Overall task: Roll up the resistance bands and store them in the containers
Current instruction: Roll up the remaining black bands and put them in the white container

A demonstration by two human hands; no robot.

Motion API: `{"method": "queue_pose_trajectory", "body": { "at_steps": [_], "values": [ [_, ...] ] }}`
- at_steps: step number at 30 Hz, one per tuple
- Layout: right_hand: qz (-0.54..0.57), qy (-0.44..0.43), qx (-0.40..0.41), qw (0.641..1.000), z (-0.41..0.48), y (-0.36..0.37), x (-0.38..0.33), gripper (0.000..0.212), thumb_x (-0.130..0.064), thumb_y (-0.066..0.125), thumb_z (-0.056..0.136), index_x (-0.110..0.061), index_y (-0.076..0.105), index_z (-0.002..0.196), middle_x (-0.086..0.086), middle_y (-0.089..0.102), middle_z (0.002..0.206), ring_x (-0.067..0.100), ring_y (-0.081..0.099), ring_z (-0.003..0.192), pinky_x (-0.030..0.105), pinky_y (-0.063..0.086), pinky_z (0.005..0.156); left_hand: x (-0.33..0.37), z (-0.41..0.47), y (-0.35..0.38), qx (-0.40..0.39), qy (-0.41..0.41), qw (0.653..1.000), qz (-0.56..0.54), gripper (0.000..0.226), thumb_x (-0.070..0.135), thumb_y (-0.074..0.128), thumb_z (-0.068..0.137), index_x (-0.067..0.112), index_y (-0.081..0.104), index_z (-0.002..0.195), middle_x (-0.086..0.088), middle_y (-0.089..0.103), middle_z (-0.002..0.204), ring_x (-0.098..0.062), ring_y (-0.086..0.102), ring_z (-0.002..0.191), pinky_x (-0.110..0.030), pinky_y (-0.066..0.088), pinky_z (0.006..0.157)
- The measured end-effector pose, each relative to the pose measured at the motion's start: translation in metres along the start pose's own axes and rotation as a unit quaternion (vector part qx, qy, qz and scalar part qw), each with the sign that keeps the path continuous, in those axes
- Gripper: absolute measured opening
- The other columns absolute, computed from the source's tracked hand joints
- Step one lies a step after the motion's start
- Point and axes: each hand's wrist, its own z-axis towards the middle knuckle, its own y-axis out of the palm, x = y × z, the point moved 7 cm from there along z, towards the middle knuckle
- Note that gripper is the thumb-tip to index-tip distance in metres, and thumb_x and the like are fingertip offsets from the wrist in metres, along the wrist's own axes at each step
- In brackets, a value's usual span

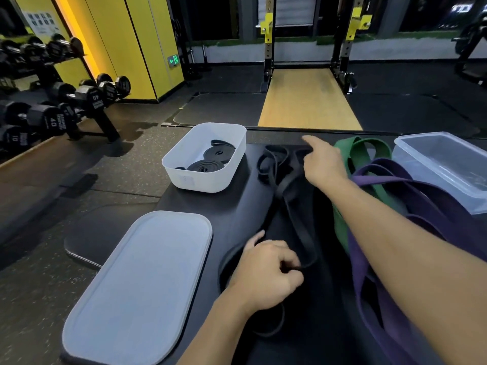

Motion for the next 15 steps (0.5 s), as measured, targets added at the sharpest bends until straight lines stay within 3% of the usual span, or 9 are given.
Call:
{"method": "queue_pose_trajectory", "body": {
  "at_steps": [2, 3, 5, 6, 7, 9, 11, 13, 15],
  "values": [
    [-0.01, 0.011, 0.003, 1.0, 0.001, 0.002, 0.008, 0.037, -0.019, 0.058, 0.097, -0.026, 0.066, 0.133, 0.01, 0.069, 0.128, 0.033, 0.06, 0.121, 0.042, 0.051, 0.103, -0.001, 0.0, 0.0, 0.008, 0.001, 1.0, -0.009, 0.013, 0.042, 0.055, 0.079, 0.035, 0.062, 0.071, 0.016, 0.054, 0.073, 0.0, 0.056, 0.081, -0.034, 0.009, 0.127],
    [-0.018, 0.011, -0.029, 0.999, 0.0, 0.008, 0.01, 0.037, -0.028, 0.063, 0.096, -0.024, 0.066, 0.132, 0.01, 0.07, 0.127, 0.034, 0.064, 0.118, 0.042, 0.052, 0.102, 0.0, 0.0, -0.001, 0.019, 0.005, 1.0, -0.012, 0.016, 0.047, 0.054, 0.081, 0.037, 0.063, 0.072, 0.017, 0.055, 0.075, -0.001, 0.057, 0.082, -0.034, 0.012, 0.126],
    [-0.031, 0.0, -0.123, 0.992, -0.008, 0.025, 0.008, 0.069, -0.042, 0.071, 0.093, -0.023, 0.044, 0.153, 0.011, 0.057, 0.147, 0.035, 0.059, 0.128, 0.042, 0.047, 0.109, 0.002, -0.001, -0.005, 0.061, 0.008, 0.997, -0.036, 0.024, 0.056, 0.055, 0.088, 0.038, 0.063, 0.074, 0.017, 0.057, 0.08, -0.003, 0.059, 0.083, -0.034, 0.031, 0.117],
    [-0.034, -0.012, -0.159, 0.987, -0.014, 0.032, 0.004, 0.085, -0.045, 0.074, 0.09, -0.025, 0.03, 0.161, 0.012, 0.049, 0.154, 0.035, 0.053, 0.135, 0.041, 0.043, 0.112, 0.002, -0.001, -0.01, 0.091, 0.0, 0.994, -0.063, 0.027, 0.057, 0.059, 0.091, 0.036, 0.065, 0.076, 0.017, 0.057, 0.086, -0.005, 0.06, 0.084, -0.032, 0.042, 0.106],
    [-0.037, -0.026, -0.181, 0.982, -0.018, 0.039, 0.001, 0.094, -0.043, 0.076, 0.089, -0.028, 0.021, 0.163, 0.014, 0.045, 0.155, 0.036, 0.052, 0.135, 0.04, 0.042, 0.112, 0.0, -0.001, -0.015, 0.126, -0.012, 0.987, -0.096, 0.024, 0.055, 0.064, 0.092, 0.034, 0.069, 0.082, 0.017, 0.057, 0.094, -0.005, 0.062, 0.086, -0.03, 0.048, 0.094],
    [-0.027, -0.042, -0.193, 0.98, -0.022, 0.045, -0.002, 0.093, -0.031, 0.074, 0.09, -0.034, 0.019, 0.164, 0.014, 0.053, 0.145, 0.035, 0.059, 0.124, 0.039, 0.046, 0.107, -0.008, 0.001, -0.028, 0.188, -0.042, 0.973, -0.126, 0.017, 0.046, 0.071, 0.093, 0.036, 0.07, 0.107, 0.025, 0.047, 0.124, -0.002, 0.064, 0.091, -0.027, 0.052, 0.087],
    [-0.039, -0.038, -0.212, 0.976, -0.024, 0.048, -0.003, 0.086, -0.025, 0.068, 0.091, -0.03, 0.023, 0.163, 0.01, 0.058, 0.144, 0.03, 0.06, 0.124, 0.034, 0.047, 0.104, -0.018, 0.008, -0.037, 0.202, -0.076, 0.971, -0.105, 0.048, 0.045, 0.073, 0.091, 0.042, 0.056, 0.137, 0.025, 0.019, 0.157, 0.003, 0.065, 0.093, -0.023, 0.053, 0.085],
    [-0.031, -0.003, -0.23, 0.973, -0.025, 0.049, 0.0, 0.082, -0.026, 0.07, 0.09, -0.022, 0.028, 0.161, 0.011, 0.064, 0.136, 0.028, 0.066, 0.11, 0.032, 0.052, 0.089, -0.023, 0.019, -0.04, 0.171, -0.118, 0.976, -0.066, 0.077, 0.057, 0.07, 0.09, 0.043, 0.034, 0.156, 0.023, 0.005, 0.168, 0.007, 0.064, 0.099, -0.023, 0.048, 0.086],
    [0.028, 0.071, -0.22, 0.972, -0.028, 0.043, 0.005, 0.081, -0.032, 0.078, 0.088, -0.017, 0.03, 0.152, 0.011, 0.068, 0.095, 0.022, 0.061, 0.069, 0.031, 0.049, 0.058, -0.024, 0.033, -0.042, 0.155, -0.147, 0.976, -0.029, 0.095, 0.069, 0.066, 0.087, 0.036, 0.021, 0.163, 0.013, 0.017, 0.171, -0.002, 0.053, 0.133, -0.032, 0.044, 0.103]
  ]
}}
